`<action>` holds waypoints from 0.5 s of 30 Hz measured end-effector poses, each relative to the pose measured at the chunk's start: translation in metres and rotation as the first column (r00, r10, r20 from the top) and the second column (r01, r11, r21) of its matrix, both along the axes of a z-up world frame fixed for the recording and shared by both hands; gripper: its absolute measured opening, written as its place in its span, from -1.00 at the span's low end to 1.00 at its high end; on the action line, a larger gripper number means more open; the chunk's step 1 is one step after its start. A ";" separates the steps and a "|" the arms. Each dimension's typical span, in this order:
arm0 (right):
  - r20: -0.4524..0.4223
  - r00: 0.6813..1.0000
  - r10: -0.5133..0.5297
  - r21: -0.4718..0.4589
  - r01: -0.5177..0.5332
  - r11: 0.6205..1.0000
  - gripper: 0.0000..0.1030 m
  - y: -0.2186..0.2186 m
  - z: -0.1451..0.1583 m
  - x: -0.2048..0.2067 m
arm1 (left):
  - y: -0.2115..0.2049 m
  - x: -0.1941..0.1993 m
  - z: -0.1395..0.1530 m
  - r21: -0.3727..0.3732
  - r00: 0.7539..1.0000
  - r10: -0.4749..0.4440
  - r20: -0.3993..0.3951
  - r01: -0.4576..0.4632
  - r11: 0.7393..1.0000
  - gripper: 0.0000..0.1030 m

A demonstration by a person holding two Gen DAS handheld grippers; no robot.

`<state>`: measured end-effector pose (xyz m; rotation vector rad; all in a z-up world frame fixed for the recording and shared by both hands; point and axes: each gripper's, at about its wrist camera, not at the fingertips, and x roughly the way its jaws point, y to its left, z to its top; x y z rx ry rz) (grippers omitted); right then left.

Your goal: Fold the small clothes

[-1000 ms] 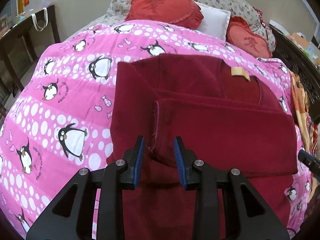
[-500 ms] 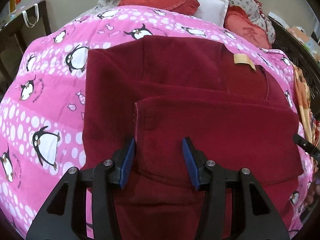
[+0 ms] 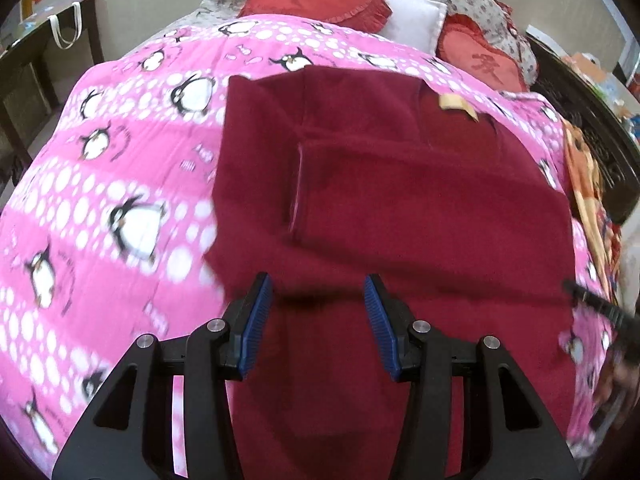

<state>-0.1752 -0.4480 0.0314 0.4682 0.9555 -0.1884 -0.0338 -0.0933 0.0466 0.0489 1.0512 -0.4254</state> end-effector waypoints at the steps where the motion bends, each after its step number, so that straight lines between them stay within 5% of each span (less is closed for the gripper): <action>1: 0.021 1.000 -0.003 0.014 0.002 1.000 -0.20 -0.001 0.009 -0.007 | 0.005 -0.006 0.001 0.001 1.000 -0.008 -0.010 0.008 1.000 -0.08; 10: 0.102 0.991 0.088 0.123 -0.101 0.987 -0.04 0.016 0.070 -0.093 | 0.057 -0.073 -0.005 -0.004 0.992 -0.035 -0.123 0.035 0.999 -0.06; 13: 0.078 0.988 0.129 0.145 -0.140 0.979 -0.03 0.027 0.072 -0.120 | 0.075 -0.097 -0.005 -0.026 0.986 -0.049 -0.159 0.046 0.999 0.21; 15: 0.054 0.986 0.155 0.161 -0.162 0.974 -0.03 0.035 0.069 -0.137 | 0.088 -0.114 -0.005 -0.052 0.983 -0.046 -0.180 0.037 0.998 0.22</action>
